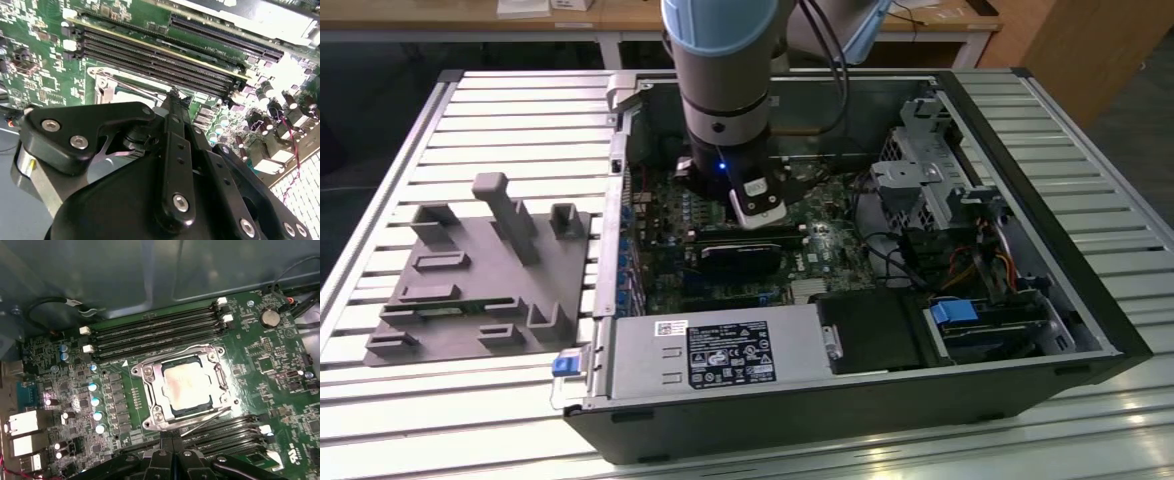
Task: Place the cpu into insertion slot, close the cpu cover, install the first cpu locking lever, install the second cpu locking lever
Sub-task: 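Install the second cpu locking lever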
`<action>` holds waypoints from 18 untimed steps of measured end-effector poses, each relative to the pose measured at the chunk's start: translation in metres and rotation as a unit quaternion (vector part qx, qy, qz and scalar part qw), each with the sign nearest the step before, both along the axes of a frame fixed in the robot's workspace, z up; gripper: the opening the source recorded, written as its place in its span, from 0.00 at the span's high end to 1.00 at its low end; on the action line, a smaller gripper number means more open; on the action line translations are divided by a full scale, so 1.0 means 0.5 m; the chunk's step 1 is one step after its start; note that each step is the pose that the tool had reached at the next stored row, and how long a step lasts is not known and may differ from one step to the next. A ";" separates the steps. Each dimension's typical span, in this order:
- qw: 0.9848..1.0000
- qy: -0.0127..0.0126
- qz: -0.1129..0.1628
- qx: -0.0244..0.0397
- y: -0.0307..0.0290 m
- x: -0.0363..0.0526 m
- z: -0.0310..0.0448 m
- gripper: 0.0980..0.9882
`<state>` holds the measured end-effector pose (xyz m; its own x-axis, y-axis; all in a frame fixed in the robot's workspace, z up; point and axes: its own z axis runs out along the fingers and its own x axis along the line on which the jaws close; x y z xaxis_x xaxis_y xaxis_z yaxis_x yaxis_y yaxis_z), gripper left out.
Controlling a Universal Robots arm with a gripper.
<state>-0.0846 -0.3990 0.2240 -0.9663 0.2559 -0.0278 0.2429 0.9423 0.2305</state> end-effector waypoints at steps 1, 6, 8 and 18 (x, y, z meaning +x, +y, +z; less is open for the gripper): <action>1.000 0.000 0.000 0.002 0.000 -0.001 -0.002 1.00; 1.000 0.000 0.000 0.007 -0.006 -0.006 -0.007 1.00; 1.000 0.000 0.000 0.008 -0.009 -0.006 -0.008 1.00; 1.000 0.000 0.000 0.021 -0.019 -0.012 -0.021 1.00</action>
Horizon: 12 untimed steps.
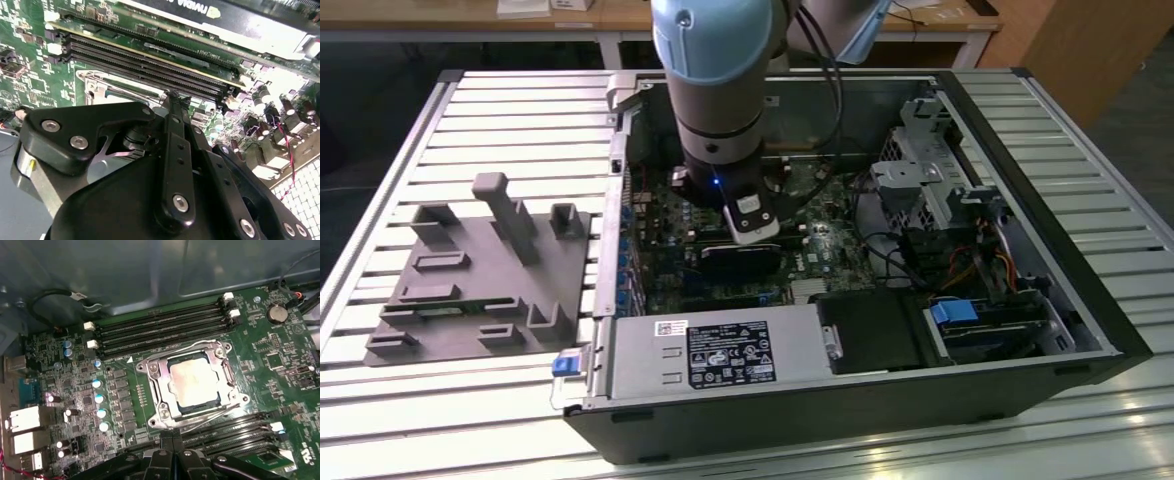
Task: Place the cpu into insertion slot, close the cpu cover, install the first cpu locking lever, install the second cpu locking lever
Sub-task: 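Install the second cpu locking lever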
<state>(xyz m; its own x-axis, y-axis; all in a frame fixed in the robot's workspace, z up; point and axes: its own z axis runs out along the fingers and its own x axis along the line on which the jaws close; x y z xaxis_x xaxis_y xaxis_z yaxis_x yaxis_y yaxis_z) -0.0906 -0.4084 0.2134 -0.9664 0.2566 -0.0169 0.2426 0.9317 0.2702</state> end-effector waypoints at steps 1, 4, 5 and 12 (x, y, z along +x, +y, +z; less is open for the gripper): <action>1.000 0.000 0.000 0.003 0.000 -0.001 -0.002 1.00; 1.000 0.000 0.001 0.013 -0.001 -0.004 -0.006 1.00; 1.000 0.000 0.002 0.014 -0.001 -0.004 -0.007 1.00; 0.999 0.000 0.030 0.014 -0.001 -0.005 -0.014 1.00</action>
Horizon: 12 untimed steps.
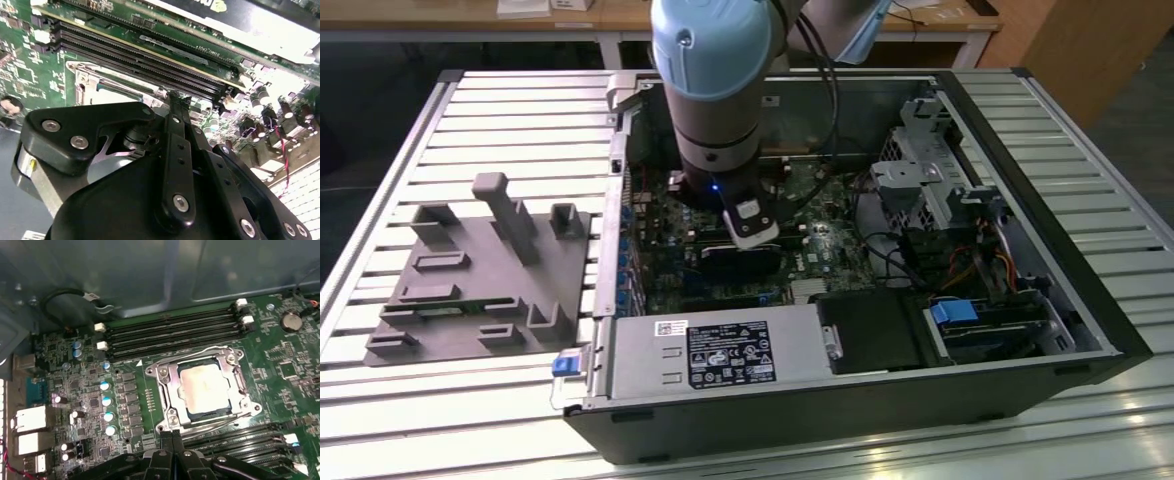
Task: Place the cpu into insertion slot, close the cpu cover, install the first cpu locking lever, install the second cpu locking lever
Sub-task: 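Install the second cpu locking lever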
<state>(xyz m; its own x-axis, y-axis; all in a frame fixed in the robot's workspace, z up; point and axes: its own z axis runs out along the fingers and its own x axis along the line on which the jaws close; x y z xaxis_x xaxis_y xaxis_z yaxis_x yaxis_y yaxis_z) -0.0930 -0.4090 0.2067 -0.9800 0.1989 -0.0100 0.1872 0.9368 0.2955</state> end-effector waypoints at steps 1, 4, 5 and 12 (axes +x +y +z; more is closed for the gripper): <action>1.000 0.000 0.005 0.000 0.000 0.000 -0.001 1.00; 1.000 0.000 0.012 0.000 0.000 0.000 -0.005 1.00; 1.000 0.000 0.013 0.000 0.000 0.000 -0.006 1.00; 1.000 0.000 0.013 0.001 0.001 0.000 -0.013 1.00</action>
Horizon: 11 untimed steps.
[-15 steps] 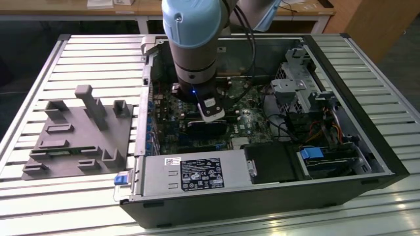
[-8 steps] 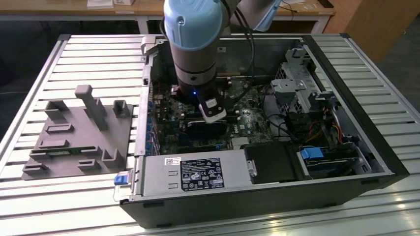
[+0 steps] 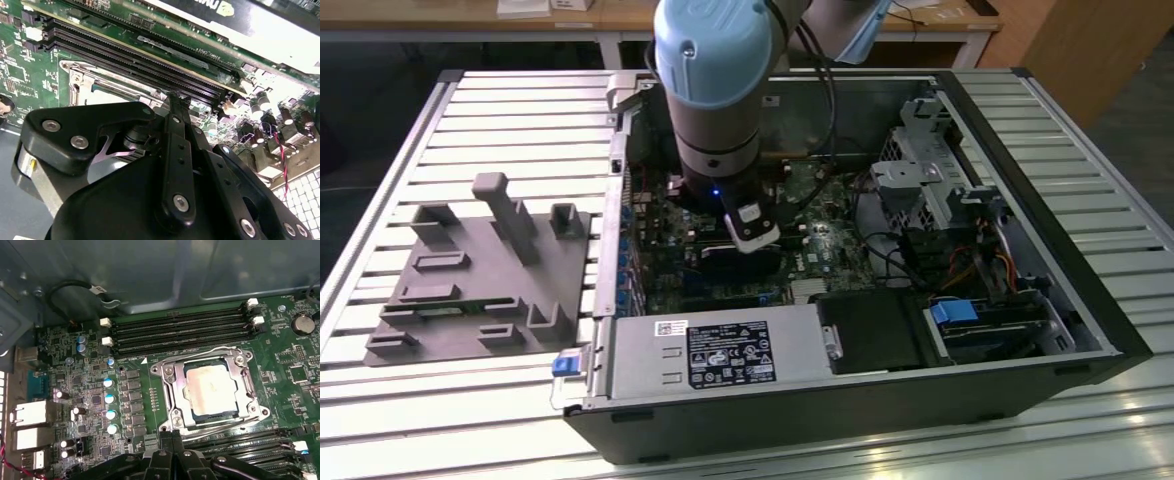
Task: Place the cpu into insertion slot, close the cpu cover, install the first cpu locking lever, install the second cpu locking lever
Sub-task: 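Install the second cpu locking lever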
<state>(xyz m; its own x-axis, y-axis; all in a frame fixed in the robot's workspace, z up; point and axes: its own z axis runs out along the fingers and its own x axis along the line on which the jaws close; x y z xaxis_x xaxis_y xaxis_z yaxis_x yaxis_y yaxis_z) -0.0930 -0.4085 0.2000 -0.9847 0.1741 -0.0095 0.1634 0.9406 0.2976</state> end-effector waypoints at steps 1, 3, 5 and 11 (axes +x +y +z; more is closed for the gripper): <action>1.000 0.000 0.000 0.000 0.000 0.000 -0.001 1.00; 1.000 0.000 0.000 0.001 0.001 0.000 -0.003 1.00; 1.000 0.000 0.000 0.001 0.002 -0.001 -0.004 1.00; 1.000 0.000 0.000 0.001 0.009 -0.002 -0.007 1.00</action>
